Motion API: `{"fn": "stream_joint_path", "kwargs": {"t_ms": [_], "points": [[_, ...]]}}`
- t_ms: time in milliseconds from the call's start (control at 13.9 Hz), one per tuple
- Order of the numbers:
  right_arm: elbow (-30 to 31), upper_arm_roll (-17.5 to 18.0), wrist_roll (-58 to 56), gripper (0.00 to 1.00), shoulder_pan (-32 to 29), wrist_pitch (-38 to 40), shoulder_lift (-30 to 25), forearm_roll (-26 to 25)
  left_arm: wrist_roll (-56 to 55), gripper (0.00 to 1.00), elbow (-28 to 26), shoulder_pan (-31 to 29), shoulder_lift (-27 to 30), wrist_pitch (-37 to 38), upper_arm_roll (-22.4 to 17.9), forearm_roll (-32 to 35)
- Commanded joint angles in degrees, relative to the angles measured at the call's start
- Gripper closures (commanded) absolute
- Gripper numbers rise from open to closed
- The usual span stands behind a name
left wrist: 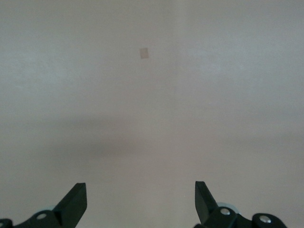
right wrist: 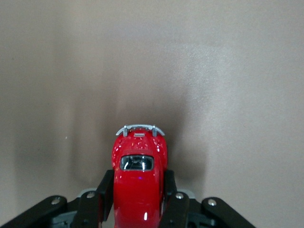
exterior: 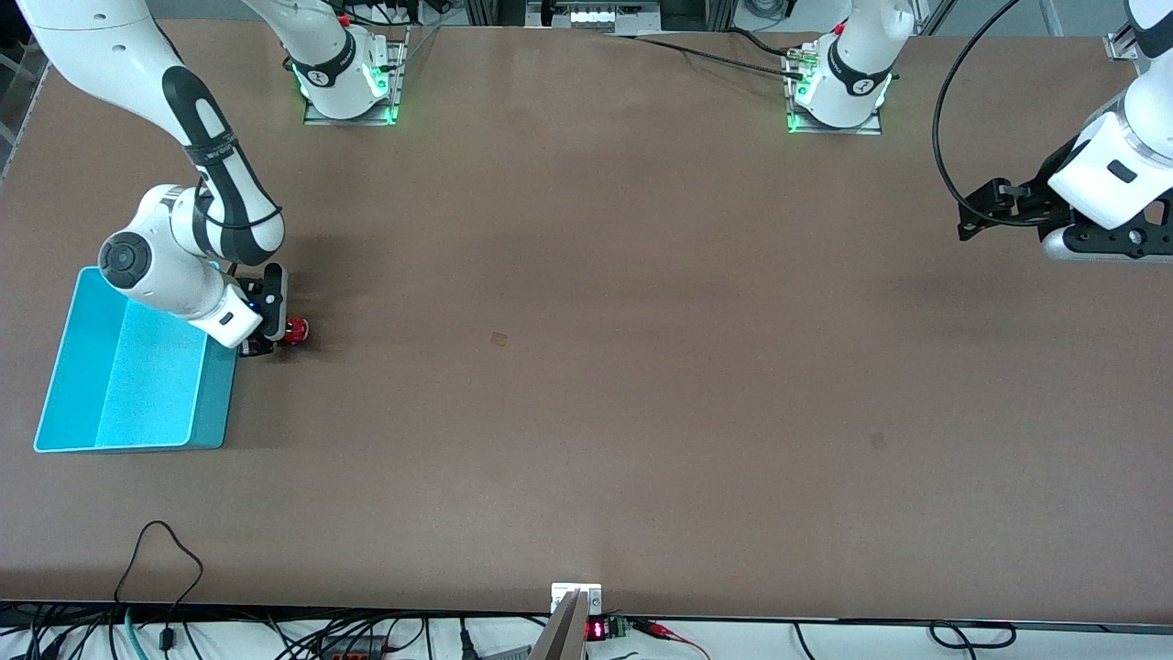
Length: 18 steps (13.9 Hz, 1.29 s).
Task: Wind red beetle toy and store in blue box
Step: 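Close the right gripper on the red car and lift it, then lower the held car into the blue box with the right gripper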
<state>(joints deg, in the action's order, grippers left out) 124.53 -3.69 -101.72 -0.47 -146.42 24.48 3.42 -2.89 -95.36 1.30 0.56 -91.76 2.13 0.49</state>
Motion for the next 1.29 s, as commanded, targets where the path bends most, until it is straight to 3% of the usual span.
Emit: {"fn": "stream_joint_path", "kwargs": {"t_ms": [0,216,575,863,1079,1223], "points": [[-0.94,0.44,4.21,0.83,1.78,-0.8,-0.84,0.89,1.31,0.0,0.35,0.99,0.32,1.06,-0.73,0.39],[-2.26,0.44,18.0,0.83,4.16,-0.8,-4.17,0.98,1.31,0.0,0.44,0.81,0.32,1.15,-0.73,0.39],[-10.07,0.44,47.52,0.82,5.39,-0.71,-7.43,2.3,1.22,0.0,0.52,0.81,0.32,1.67,-0.46,0.48],[-11.24,0.44,64.49,0.86,1.64,1.46,-7.96,3.09,1.14,0.0,0.52,0.81,0.23,1.67,-0.46,0.48],[-12.64,0.44,68.14,0.9,-2.5,7.45,-7.96,8.69,0.52,0.0,0.52,0.63,0.23,1.59,-0.55,0.48],[-12.73,0.26,68.23,0.98,-4.0,7.55,-7.87,8.36,0.26,0.0,0.52,0.72,0.23,1.59,-0.55,0.48]]}}
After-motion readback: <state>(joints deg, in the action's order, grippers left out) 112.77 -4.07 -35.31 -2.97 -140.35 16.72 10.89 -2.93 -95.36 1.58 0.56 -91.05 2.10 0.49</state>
